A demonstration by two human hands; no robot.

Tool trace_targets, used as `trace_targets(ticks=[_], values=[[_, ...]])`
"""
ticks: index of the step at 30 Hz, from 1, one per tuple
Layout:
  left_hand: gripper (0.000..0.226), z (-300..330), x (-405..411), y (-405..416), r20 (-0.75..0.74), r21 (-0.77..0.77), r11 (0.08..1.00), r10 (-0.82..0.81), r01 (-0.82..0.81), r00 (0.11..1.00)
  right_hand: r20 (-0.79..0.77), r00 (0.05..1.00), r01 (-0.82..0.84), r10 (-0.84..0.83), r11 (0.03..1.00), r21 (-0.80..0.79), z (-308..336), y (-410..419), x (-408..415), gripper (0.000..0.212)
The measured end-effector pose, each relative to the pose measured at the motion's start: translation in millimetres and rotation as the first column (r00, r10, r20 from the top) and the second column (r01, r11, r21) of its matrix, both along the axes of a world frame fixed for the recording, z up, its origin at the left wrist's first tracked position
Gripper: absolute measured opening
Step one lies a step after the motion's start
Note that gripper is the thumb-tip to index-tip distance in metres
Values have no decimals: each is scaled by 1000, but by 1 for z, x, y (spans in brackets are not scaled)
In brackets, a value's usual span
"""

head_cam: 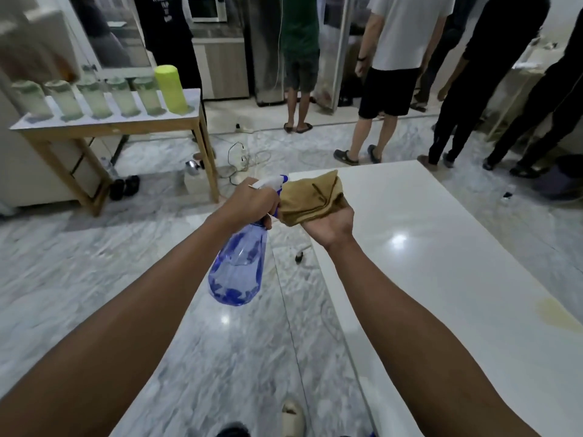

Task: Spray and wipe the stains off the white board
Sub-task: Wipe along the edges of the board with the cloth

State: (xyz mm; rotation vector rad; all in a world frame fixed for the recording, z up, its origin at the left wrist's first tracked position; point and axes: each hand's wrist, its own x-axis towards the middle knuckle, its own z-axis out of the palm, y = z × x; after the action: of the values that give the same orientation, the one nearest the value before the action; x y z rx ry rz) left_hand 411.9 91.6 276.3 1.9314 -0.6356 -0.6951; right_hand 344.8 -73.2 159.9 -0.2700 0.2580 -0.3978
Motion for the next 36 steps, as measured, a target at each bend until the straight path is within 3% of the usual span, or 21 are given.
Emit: trace_targets(ticks=[7, 13, 19, 26, 30, 36], values=[[52, -42, 98, -54, -121, 106, 994, 8, 5, 993, -61, 998, -30, 34, 997, 68, -44, -45, 85, 54], [11, -64, 186, -111, -114, 128, 992, -7, 22, 993, -83, 996, -1, 8, 997, 80, -75, -93, 173, 54], [26, -92, 272, -175, -102, 171, 983, -43, 61, 994, -118, 993, -18, 31, 994, 107, -99, -139, 234, 56], [37, -115, 327, -237, -160, 249, 961, -81, 120, 984, -288, 956, -70, 48, 995, -69, -106, -199, 267, 54], [28, -120, 344, -272, -196, 263, 960, -46, 98, 980, -360, 930, -86, 71, 996, -26, -111, -235, 291, 58], [32, -140, 361, -311, -248, 336, 940, 35, 52, 968, -357, 929, -103, 101, 995, 13, -128, -282, 320, 57]])
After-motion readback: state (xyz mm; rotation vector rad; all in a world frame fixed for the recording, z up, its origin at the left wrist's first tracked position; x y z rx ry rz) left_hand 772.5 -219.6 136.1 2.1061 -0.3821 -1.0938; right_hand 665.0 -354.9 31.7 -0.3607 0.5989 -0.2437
